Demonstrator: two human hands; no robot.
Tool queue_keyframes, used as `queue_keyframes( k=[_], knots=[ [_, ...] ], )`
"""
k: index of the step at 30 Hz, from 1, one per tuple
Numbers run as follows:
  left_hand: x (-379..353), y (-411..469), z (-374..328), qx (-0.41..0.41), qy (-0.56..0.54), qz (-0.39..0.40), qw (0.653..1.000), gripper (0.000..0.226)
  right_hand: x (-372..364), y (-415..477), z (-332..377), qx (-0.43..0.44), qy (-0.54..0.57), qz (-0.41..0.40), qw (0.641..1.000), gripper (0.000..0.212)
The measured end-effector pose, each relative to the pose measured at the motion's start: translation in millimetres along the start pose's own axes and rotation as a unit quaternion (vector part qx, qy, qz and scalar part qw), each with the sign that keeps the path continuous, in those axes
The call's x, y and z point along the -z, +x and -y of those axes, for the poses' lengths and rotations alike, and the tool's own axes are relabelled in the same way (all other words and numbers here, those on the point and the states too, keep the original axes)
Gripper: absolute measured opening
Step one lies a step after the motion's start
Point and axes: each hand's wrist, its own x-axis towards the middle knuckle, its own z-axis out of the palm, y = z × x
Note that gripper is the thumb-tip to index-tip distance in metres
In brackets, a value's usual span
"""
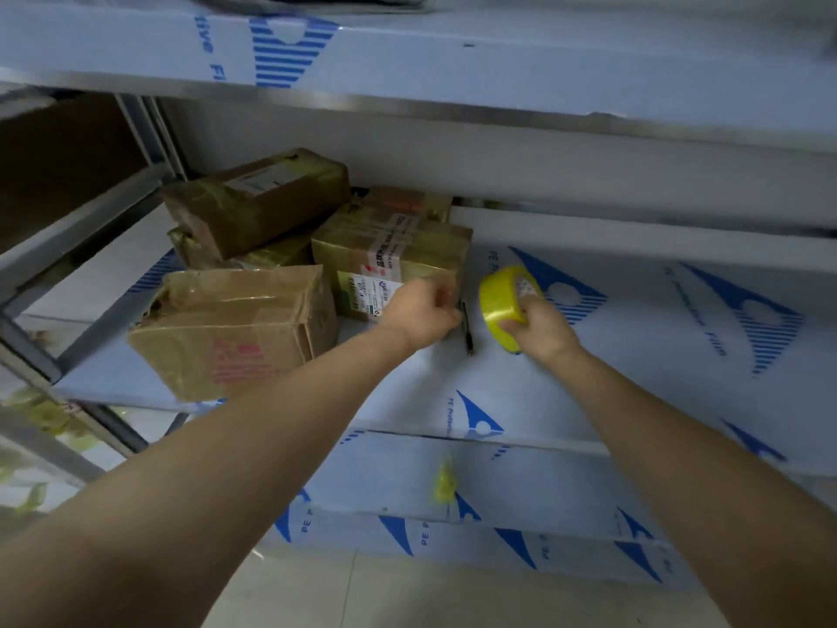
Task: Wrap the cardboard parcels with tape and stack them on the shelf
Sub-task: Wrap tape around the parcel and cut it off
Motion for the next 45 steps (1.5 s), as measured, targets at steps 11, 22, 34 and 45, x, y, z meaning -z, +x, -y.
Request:
queue_keyframes(
  k=[11, 22, 34, 45],
  knots=[
    [49.0, -47.2, 31.0, -0.168, -0.151, 0.078, 0.971, 0.048, -13.2, -116.5, 103.1, -0.021, 0.222, -0.06, 0.973, 0.029],
    [99.2, -99.2, 72.2, -0.179, -0.187, -0.011, 0.966, 0.011, -33.9, -185.0, 184.2, -0.052, 0.394, -0.017, 0.917, 0.033],
    [175.4, -100.0, 113.0, -0.048, -0.083, -0.021, 0.995, 0.027, -61.1, -213.4, 251.2, 0.011, 0.542, 0.083, 0.836, 0.013],
    [229.0, -55.7, 133.8, -0.067, 0.001, -0.101, 0.993, 0.032, -68.6, -211.4, 265.2, 0.0, 0.547, 0.048, 0.836, 0.022]
  ],
)
